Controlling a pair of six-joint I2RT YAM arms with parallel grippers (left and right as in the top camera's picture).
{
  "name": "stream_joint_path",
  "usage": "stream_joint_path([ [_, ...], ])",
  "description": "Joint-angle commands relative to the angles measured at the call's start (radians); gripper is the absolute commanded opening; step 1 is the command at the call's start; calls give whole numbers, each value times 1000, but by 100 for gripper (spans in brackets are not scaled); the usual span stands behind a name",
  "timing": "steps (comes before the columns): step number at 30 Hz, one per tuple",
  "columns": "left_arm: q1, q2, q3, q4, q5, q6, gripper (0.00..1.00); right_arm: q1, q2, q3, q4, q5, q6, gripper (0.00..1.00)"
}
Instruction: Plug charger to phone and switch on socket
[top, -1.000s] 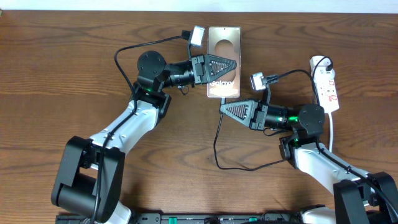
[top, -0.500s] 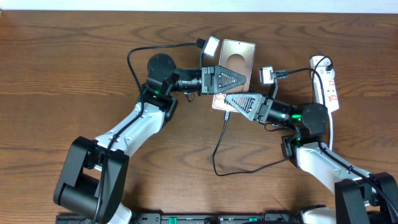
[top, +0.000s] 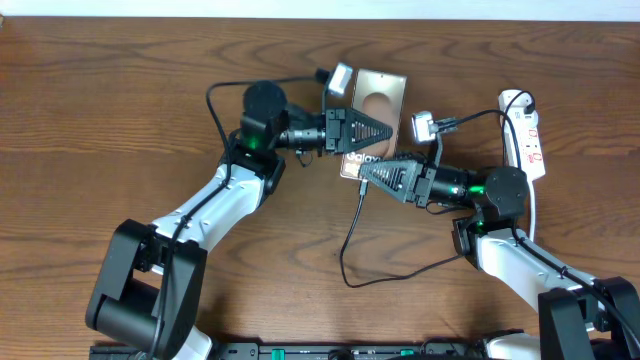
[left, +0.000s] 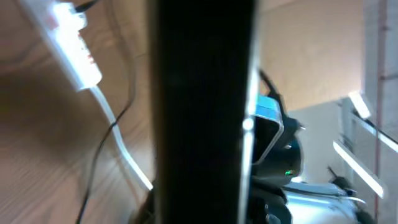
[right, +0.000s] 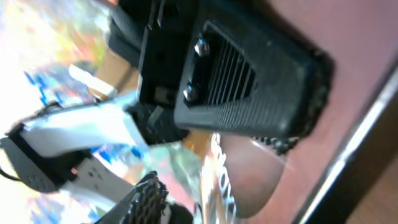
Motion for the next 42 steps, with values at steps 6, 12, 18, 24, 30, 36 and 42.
stream_joint_path([
  [6,3,-11,11,-124,-5,159,7,-58,-1,19,-251,-81,-262,40],
  [12,3,-11,11,-112,-5,154,7,-58,-1,19,-257,-89,-290,24],
  [18,3,-11,11,-126,-2,156,7,-58,-1,19,-257,-71,-318,15],
  [24,3,-11,11,-127,-26,164,36,-58,-1,19,-257,-67,-321,5],
  [30,27,-11,11,-127,-97,167,56,-58,-1,19,-287,-58,-321,1],
  [36,112,-11,11,-129,-134,167,61,-58,-1,19,-423,-1,-376,1],
  [42,229,-11,11,-161,-137,203,82,-56,-1,19,-615,85,-483,1],
])
